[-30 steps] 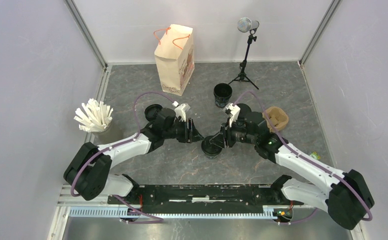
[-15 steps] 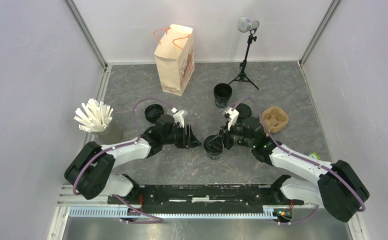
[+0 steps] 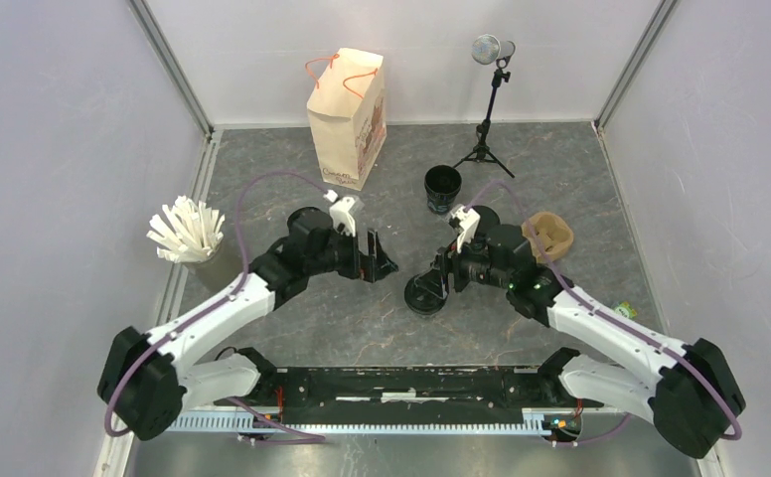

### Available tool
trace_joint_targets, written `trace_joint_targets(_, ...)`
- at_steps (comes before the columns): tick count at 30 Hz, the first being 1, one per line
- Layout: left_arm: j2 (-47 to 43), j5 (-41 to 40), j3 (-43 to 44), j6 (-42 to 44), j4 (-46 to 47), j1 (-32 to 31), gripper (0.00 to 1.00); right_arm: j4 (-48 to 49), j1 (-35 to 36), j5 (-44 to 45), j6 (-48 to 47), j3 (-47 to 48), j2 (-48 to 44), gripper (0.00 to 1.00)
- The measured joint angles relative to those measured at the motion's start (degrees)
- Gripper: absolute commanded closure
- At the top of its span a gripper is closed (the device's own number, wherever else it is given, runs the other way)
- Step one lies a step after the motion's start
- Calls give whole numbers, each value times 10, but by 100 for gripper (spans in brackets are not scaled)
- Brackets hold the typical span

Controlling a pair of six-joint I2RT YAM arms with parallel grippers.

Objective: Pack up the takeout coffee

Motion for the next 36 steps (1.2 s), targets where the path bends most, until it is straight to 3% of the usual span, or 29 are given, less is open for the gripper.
trace_joint_targets(2,-25,-24,37,27,-59,0,0,-35,3,10,-11,29,-13,3)
trace_joint_targets(3,-37,-36,56,41,-87,0,0,-54,5,17,-21,44,-19,2)
trace_joint_targets(8,-96,-75,127,106,-219,0,0,-144,29,80,-81,107,-25,2)
trace_joint_targets(14,-195,-104,128,162,-320,0,0,-238,93,172,-120,128,4,2)
trace_joint_targets(20,-275,-123,76,184,-350,0,0,-279,136,229,-141,145,44,2)
trace_joint_targets(27,-278,-125,74,191,-355,0,0,-278,142,253,-148,145,70,2)
trace_joint_targets(36,-274,-129,74,191,-356,0,0,-253,142,259,-150,138,80,10)
